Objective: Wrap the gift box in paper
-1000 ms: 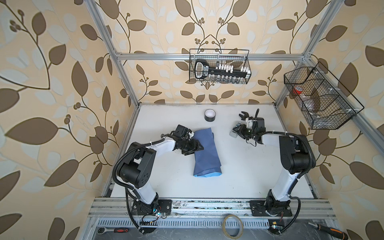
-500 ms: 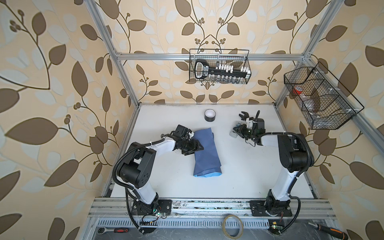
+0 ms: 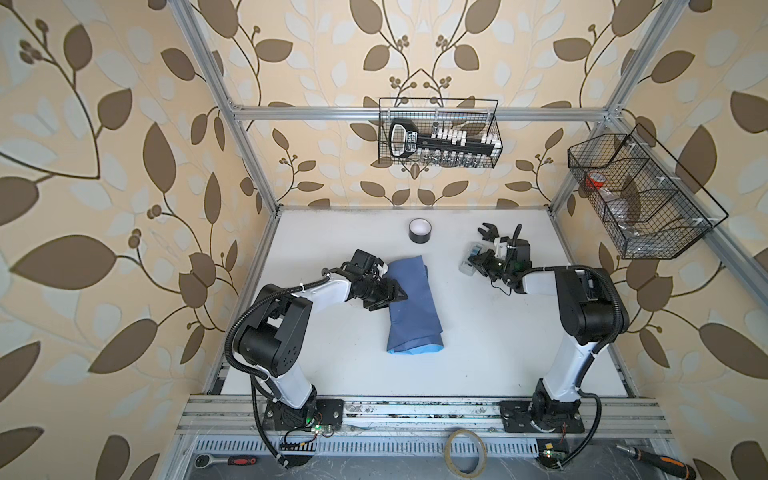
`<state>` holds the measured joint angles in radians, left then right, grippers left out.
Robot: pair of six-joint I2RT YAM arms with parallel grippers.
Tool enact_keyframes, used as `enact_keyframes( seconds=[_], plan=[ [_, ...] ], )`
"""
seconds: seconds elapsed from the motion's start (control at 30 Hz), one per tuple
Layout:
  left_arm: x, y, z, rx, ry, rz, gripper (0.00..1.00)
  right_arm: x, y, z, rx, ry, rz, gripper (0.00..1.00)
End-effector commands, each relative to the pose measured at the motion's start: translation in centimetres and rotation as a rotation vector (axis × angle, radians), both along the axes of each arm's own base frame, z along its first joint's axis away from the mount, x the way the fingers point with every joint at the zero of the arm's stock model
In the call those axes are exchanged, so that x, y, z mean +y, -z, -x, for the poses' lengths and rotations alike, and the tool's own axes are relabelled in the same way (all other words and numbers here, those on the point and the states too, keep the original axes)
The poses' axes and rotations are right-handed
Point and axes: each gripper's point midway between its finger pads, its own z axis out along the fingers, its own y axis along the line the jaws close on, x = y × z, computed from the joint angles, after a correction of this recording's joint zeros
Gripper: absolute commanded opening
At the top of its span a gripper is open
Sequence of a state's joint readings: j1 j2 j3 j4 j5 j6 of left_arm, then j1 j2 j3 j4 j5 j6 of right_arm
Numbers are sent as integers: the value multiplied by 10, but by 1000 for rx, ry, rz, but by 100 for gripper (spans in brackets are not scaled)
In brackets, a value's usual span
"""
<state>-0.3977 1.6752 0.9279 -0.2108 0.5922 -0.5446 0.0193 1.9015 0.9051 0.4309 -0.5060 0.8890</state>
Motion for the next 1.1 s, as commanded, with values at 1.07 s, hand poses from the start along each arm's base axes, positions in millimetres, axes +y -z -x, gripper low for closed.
enact_keyframes(
  seconds=[1.07],
  plan=[
    [25, 41, 10, 60, -25, -155, 71, 24, -45, 7, -78, -32, -261, 0]
  ],
)
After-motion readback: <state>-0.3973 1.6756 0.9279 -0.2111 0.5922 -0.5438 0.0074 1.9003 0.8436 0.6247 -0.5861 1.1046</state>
